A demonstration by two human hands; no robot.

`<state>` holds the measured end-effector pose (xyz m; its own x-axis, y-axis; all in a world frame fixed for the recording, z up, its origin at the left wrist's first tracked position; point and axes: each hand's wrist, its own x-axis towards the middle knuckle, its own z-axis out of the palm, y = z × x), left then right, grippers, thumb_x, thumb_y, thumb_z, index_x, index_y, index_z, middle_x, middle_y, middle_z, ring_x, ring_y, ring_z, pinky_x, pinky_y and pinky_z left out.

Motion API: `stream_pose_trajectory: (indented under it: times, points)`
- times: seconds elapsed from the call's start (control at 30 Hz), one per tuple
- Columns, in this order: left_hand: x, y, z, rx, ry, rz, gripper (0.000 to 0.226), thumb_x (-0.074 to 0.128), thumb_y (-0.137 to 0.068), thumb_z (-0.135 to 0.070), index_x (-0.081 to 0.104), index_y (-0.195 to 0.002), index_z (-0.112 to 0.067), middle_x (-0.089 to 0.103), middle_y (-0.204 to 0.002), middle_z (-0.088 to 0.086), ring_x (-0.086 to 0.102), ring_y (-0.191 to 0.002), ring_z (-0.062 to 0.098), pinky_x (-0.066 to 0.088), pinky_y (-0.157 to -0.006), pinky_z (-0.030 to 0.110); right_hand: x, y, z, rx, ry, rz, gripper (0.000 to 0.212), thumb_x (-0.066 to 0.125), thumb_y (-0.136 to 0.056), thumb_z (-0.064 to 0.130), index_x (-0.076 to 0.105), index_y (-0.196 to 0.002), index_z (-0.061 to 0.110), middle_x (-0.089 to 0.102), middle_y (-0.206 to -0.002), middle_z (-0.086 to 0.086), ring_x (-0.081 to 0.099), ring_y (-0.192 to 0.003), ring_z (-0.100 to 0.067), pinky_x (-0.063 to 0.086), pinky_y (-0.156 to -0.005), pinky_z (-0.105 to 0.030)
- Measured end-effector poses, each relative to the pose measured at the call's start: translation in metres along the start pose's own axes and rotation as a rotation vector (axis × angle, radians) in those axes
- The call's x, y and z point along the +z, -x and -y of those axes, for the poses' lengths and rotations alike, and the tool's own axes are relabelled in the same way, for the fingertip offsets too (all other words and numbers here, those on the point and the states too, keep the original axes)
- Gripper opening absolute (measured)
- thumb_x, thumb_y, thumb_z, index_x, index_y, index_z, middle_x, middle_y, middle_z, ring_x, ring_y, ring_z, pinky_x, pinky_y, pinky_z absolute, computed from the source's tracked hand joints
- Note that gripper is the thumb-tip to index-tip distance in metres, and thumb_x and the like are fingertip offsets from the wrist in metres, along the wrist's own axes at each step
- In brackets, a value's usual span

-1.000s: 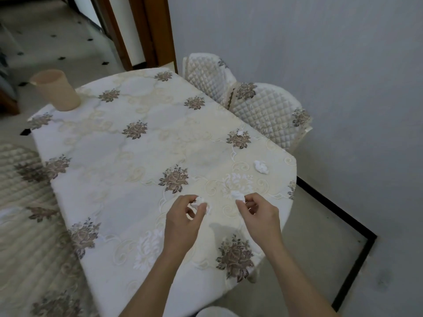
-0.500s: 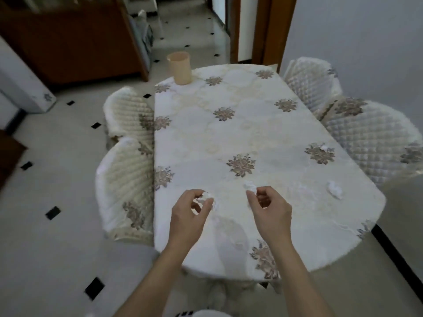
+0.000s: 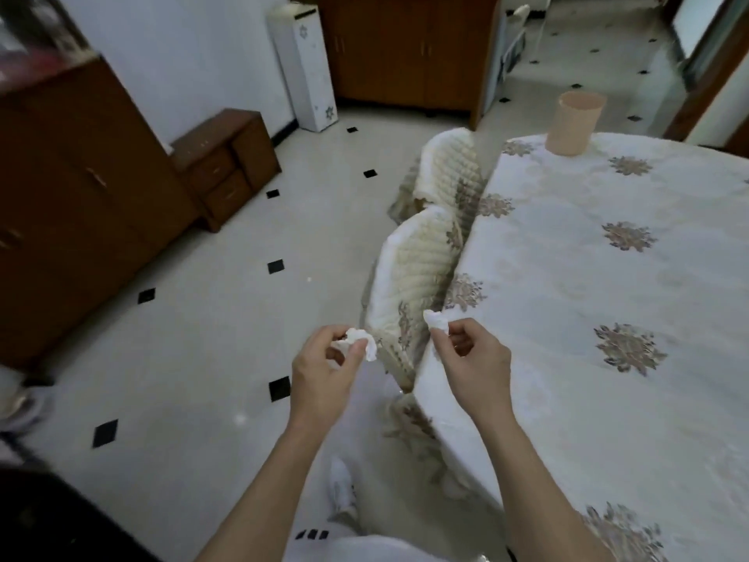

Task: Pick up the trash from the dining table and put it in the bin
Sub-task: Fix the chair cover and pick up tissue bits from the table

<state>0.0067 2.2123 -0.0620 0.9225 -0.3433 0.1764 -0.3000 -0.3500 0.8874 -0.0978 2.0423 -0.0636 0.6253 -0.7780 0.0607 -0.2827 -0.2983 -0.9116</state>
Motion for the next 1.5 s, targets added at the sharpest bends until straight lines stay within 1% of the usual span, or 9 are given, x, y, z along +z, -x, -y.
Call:
stream_pose_trajectory:
  times: [0.1, 0.2, 0.3, 0.5, 0.63, 0.83, 1.0, 1.23, 1.5]
  points:
    - [-0.028, -0.017, 0.020, -0.033, 0.008, -0.075, 0.012, 0.073, -0.087, -0.022, 0.066, -0.089, -0.031, 0.066, -0.088, -0.008, 0.059, -0.071, 0.006, 0.047, -0.065, 0.019, 0.039, -0.008, 0.014, -0.032, 0.025, 0.064, 0.017, 0.070, -0.087, 0.036, 0.066, -0.080, 0.021, 0.065, -0.068, 0.008, 0.060, -0.066, -0.005, 0.043, -0.061, -0.015]
    - [-0.049, -0.041, 0.040, -0.061, 0.027, -0.120, 0.006, 0.071, -0.087, -0.026, 0.067, -0.090, -0.028, 0.066, -0.086, -0.009, 0.060, -0.066, 0.014, 0.051, -0.059, 0.030, 0.076, -0.020, 0.026, -0.048, 0.047, 0.118, 0.016, 0.070, -0.087, 0.036, 0.066, -0.080, 0.023, 0.064, -0.066, 0.010, 0.060, -0.065, -0.004, 0.050, -0.064, -0.025]
    - [-0.065, -0.077, 0.059, -0.072, 0.017, -0.151, 0.005, 0.071, -0.086, -0.022, 0.067, -0.089, -0.024, 0.066, -0.089, -0.009, 0.060, -0.070, 0.011, 0.049, -0.062, 0.028, 0.115, -0.042, 0.042, -0.055, 0.066, 0.143, 0.015, 0.068, -0.086, 0.038, 0.065, -0.079, 0.025, 0.065, -0.067, 0.009, 0.061, -0.066, -0.006, 0.053, -0.067, -0.031]
    - [-0.102, -0.180, 0.101, -0.069, 0.020, -0.163, 0.008, 0.072, -0.087, -0.024, 0.067, -0.092, -0.022, 0.066, -0.093, -0.010, 0.061, -0.074, 0.010, 0.048, -0.065, 0.022, 0.208, -0.104, 0.080, -0.064, 0.112, 0.158, 0.019, 0.068, -0.087, 0.039, 0.066, -0.079, 0.022, 0.065, -0.068, 0.008, 0.061, -0.066, -0.006, 0.051, -0.065, -0.026]
    - [-0.134, -0.250, 0.124, -0.044, -0.010, -0.129, 0.007, 0.072, -0.087, -0.025, 0.067, -0.092, -0.022, 0.065, -0.094, -0.013, 0.061, -0.072, 0.009, 0.048, -0.064, 0.022, 0.275, -0.143, 0.115, -0.047, 0.092, 0.172, 0.018, 0.067, -0.088, 0.038, 0.065, -0.078, 0.022, 0.065, -0.067, 0.007, 0.059, -0.065, -0.005, 0.043, -0.057, -0.014]
    - [-0.159, -0.333, 0.146, -0.028, -0.027, -0.100, 0.006, 0.072, -0.087, -0.024, 0.066, -0.089, -0.023, 0.065, -0.094, -0.013, 0.061, -0.071, 0.010, 0.045, -0.062, 0.017, 0.337, -0.190, 0.136, -0.033, 0.091, 0.161, 0.016, 0.068, -0.088, 0.035, 0.065, -0.080, 0.021, 0.065, -0.068, 0.006, 0.059, -0.067, -0.007, 0.045, -0.061, -0.017]
    - [-0.153, -0.375, 0.160, -0.037, -0.016, -0.094, 0.006, 0.072, -0.087, -0.023, 0.066, -0.088, -0.022, 0.065, -0.093, -0.014, 0.060, -0.070, 0.008, 0.045, -0.062, 0.018, 0.367, -0.225, 0.137, -0.003, 0.099, 0.160, 0.017, 0.068, -0.088, 0.035, 0.065, -0.079, 0.021, 0.065, -0.067, 0.005, 0.059, -0.067, -0.005, 0.041, -0.057, -0.008]
    - [-0.128, -0.461, 0.172, -0.024, -0.018, -0.063, 0.008, 0.072, -0.087, -0.025, 0.067, -0.091, -0.022, 0.065, -0.094, -0.014, 0.060, -0.072, 0.007, 0.045, -0.062, 0.016, 0.405, -0.304, 0.134, 0.011, 0.093, 0.158, 0.018, 0.067, -0.087, 0.040, 0.064, -0.077, 0.025, 0.065, -0.066, 0.008, 0.061, -0.063, -0.006, 0.048, -0.060, -0.020]
    - [-0.052, -0.614, 0.156, 0.025, -0.014, 0.004, 0.009, 0.073, -0.086, -0.024, 0.066, -0.090, -0.022, 0.065, -0.093, -0.012, 0.058, -0.065, 0.008, 0.041, -0.061, 0.014, 0.418, -0.455, 0.134, 0.022, 0.057, 0.073, 0.018, 0.069, -0.086, 0.040, 0.065, -0.076, 0.025, 0.065, -0.066, 0.007, 0.060, -0.064, -0.005, 0.042, -0.057, -0.010]
